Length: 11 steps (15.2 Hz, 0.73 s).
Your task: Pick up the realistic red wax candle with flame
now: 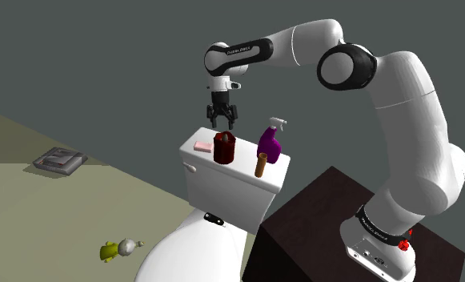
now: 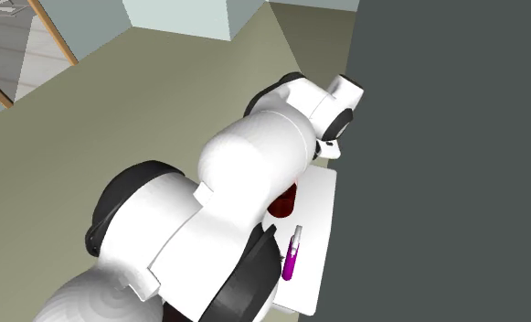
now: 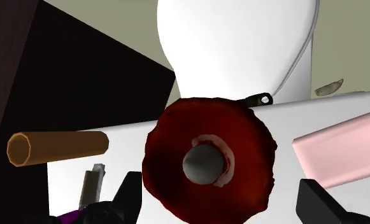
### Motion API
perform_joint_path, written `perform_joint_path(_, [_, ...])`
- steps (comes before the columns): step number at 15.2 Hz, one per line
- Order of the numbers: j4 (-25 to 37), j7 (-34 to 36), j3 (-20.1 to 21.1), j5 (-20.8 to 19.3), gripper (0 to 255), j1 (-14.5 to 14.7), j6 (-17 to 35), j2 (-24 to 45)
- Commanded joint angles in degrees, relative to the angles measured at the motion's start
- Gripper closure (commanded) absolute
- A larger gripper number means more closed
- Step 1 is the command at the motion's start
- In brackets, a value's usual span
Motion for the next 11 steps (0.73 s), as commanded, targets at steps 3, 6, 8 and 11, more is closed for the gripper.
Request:
perform_joint_path(3, [-0.4, -0.06, -0.2, -0.13, 0, 0.15, 2.01, 1.64])
perform_joint_path(6, [-0.65, -0.18, -0.26, -0.2, 0, 0.19, 2.83, 2.22])
perform_joint_path(8, [-0.33, -0.19, -0.28, -0.23, 255, 0.2, 2.69, 2.41])
perform_joint_path(11, [-0.31, -0.22, -0.29, -0.23, 255, 0.17, 2.66, 2.4])
